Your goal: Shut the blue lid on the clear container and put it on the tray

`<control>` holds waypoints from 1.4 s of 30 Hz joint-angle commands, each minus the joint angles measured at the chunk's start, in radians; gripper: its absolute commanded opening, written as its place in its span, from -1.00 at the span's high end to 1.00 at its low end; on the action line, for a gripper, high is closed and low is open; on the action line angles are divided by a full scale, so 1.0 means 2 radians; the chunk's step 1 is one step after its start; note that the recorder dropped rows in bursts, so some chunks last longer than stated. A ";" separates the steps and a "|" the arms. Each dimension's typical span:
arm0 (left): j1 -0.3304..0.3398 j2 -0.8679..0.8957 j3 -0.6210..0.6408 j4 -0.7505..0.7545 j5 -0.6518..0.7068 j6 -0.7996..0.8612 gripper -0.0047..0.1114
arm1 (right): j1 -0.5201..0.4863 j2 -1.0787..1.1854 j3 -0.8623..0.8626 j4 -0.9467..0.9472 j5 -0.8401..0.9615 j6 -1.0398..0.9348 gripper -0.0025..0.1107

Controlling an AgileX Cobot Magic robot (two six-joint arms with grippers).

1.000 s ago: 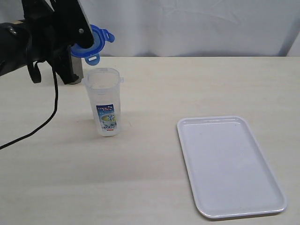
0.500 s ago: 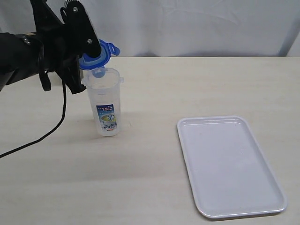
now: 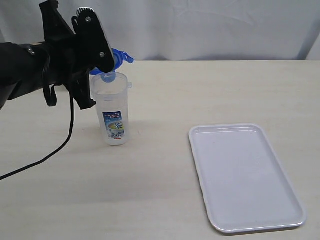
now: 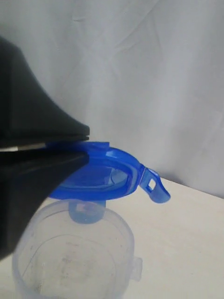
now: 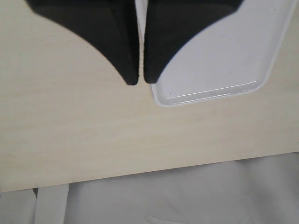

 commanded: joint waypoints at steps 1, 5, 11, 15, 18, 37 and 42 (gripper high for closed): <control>-0.001 -0.004 0.001 -0.008 -0.001 0.000 0.92 | 0.001 -0.001 0.002 0.000 0.000 -0.001 0.88; -0.001 -0.004 0.001 -0.008 0.001 0.001 0.92 | 0.001 -0.001 0.002 0.000 0.000 -0.001 0.88; -0.001 -0.004 0.001 -0.008 0.003 0.003 0.92 | 0.001 -0.001 0.002 0.000 0.000 -0.001 0.88; -0.002 -0.009 0.001 -0.008 -0.001 0.009 0.92 | 0.001 -0.001 0.002 0.000 0.000 -0.001 0.88; -0.014 -0.016 0.001 -0.013 -0.010 0.015 0.92 | 0.001 -0.001 0.002 0.000 0.000 -0.001 0.88; -0.046 -0.017 0.024 -0.019 -0.029 0.024 0.92 | 0.001 -0.001 0.002 0.000 0.000 -0.001 0.88; -0.062 -0.017 0.036 -0.015 -0.046 0.024 0.92 | 0.001 -0.001 0.002 0.000 0.000 -0.001 0.88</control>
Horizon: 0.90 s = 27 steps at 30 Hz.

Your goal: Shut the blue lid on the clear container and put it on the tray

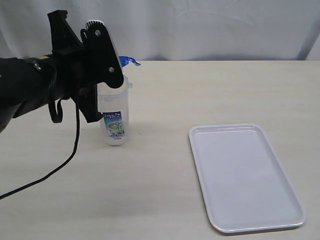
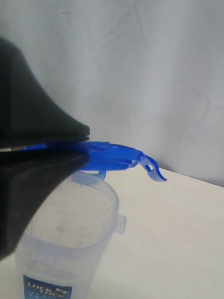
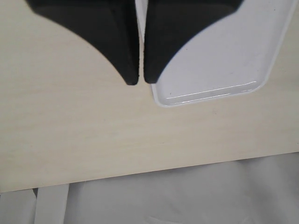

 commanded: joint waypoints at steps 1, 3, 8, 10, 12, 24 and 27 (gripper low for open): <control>-0.015 -0.003 0.010 0.001 -0.023 0.016 0.92 | 0.001 -0.001 0.002 0.000 0.000 -0.001 0.88; -0.017 -0.003 0.010 -0.003 -0.024 0.016 0.92 | 0.001 -0.001 0.002 0.000 0.000 -0.001 0.88; -0.021 -0.003 0.010 -0.017 -0.021 0.016 0.92 | 0.001 -0.001 0.002 0.000 0.000 -0.001 0.88; -0.021 -0.003 0.010 -0.029 -0.021 0.016 0.92 | 0.001 -0.001 0.002 0.000 0.000 -0.001 0.88; -0.021 -0.003 0.010 -0.040 -0.021 0.016 0.92 | 0.001 -0.001 0.002 0.000 0.000 -0.001 0.88; -0.021 -0.003 0.010 -0.064 0.018 0.016 0.92 | 0.001 -0.001 0.002 0.000 0.000 -0.001 0.88; -0.021 -0.003 0.010 -0.065 0.031 0.016 0.92 | 0.001 -0.001 0.002 0.000 0.000 -0.001 0.88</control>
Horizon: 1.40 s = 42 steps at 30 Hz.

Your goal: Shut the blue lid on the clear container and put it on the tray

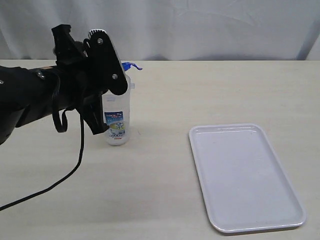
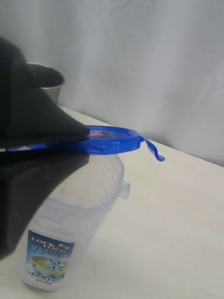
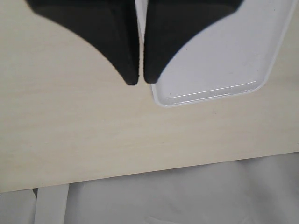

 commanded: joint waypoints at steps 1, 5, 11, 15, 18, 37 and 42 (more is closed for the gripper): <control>-0.004 -0.003 0.001 -0.009 0.021 0.016 0.92 | 0.001 -0.001 0.002 0.000 0.000 -0.001 0.88; -0.004 -0.003 0.012 -0.008 0.010 0.016 0.92 | 0.001 -0.001 0.002 0.000 0.000 -0.001 0.88; -0.004 -0.003 0.021 -0.007 0.005 0.016 0.92 | 0.001 -0.001 0.002 0.000 0.000 -0.001 0.88; -0.004 -0.003 0.021 -0.007 0.023 0.016 0.92 | 0.001 -0.001 0.002 0.000 0.000 -0.001 0.88; -0.004 -0.003 0.022 -0.007 0.026 0.016 0.92 | 0.001 -0.001 0.002 0.000 0.000 -0.001 0.88; -0.004 -0.003 0.047 0.002 0.013 0.016 0.92 | 0.001 -0.001 0.002 0.000 0.000 -0.001 0.88; -0.004 -0.003 0.047 0.002 0.014 0.016 0.49 | 0.001 -0.001 0.002 0.000 0.000 -0.001 0.88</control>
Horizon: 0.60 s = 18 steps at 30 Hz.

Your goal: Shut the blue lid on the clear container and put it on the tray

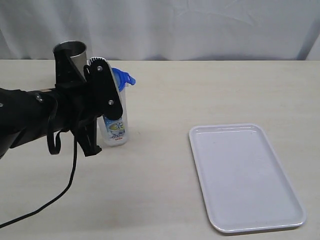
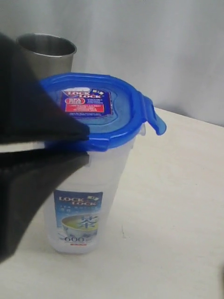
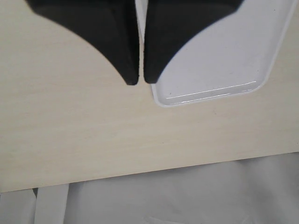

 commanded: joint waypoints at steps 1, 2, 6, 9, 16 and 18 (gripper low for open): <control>-0.004 -0.002 0.002 -0.003 0.003 0.016 0.35 | 0.001 -0.001 0.002 0.000 0.000 -0.001 0.88; -0.004 -0.002 0.002 -0.003 0.003 0.016 0.23 | 0.001 -0.001 0.002 0.000 0.000 -0.001 0.88; -0.004 -0.002 0.002 -0.012 -0.002 0.016 -0.04 | 0.001 -0.001 0.002 0.000 0.000 -0.001 0.88; -0.004 -0.006 0.002 -0.030 -0.001 0.015 -0.04 | 0.001 -0.001 0.002 0.000 0.000 -0.001 0.88; -0.004 -0.078 0.001 -0.130 -0.002 0.013 -0.03 | 0.001 -0.001 0.002 0.000 0.000 -0.001 0.88; -0.004 -0.107 0.001 -0.157 -0.011 0.005 -0.02 | 0.001 -0.001 0.002 0.000 0.000 -0.001 0.88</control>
